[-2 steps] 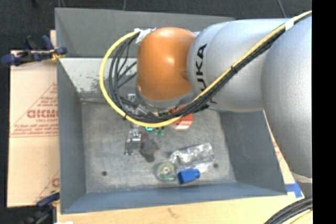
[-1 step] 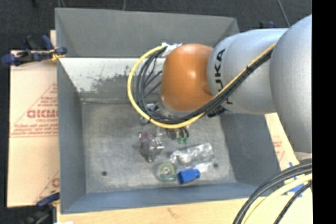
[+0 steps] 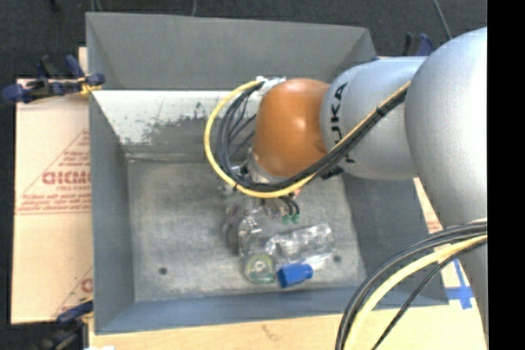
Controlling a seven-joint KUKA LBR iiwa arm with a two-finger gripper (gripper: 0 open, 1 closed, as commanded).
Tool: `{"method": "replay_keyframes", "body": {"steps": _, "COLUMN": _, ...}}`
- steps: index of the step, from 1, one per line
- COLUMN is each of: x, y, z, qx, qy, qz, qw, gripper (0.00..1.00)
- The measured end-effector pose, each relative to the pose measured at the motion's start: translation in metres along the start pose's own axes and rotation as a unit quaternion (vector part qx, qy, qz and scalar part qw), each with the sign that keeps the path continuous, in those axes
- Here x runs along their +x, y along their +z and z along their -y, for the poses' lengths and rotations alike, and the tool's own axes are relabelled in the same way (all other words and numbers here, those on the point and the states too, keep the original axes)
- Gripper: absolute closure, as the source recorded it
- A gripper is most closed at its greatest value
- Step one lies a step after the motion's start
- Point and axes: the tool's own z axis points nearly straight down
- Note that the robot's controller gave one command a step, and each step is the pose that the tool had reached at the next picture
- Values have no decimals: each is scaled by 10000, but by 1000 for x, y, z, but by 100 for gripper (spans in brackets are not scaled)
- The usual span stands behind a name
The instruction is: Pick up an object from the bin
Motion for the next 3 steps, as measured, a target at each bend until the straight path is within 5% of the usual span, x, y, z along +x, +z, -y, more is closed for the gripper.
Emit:
{"method": "replay_keyframes", "body": {"steps": 1, "x": 0, "y": -3, "z": -1, "qx": 0, "qy": 8, "qz": 9, "qw": 10000, "gripper": 100}}
{"method": "replay_keyframes", "body": {"steps": 2, "x": 0, "y": -1, "z": 0, "qx": 2, "qy": 16, "qz": 11, "qw": 10000, "gripper": 0}}
{"method": "replay_keyframes", "body": {"steps": 3, "x": -1, "y": -2, "z": 0, "qx": 2, "qy": 29, "qz": 27, "qw": 10000, "gripper": 100}}
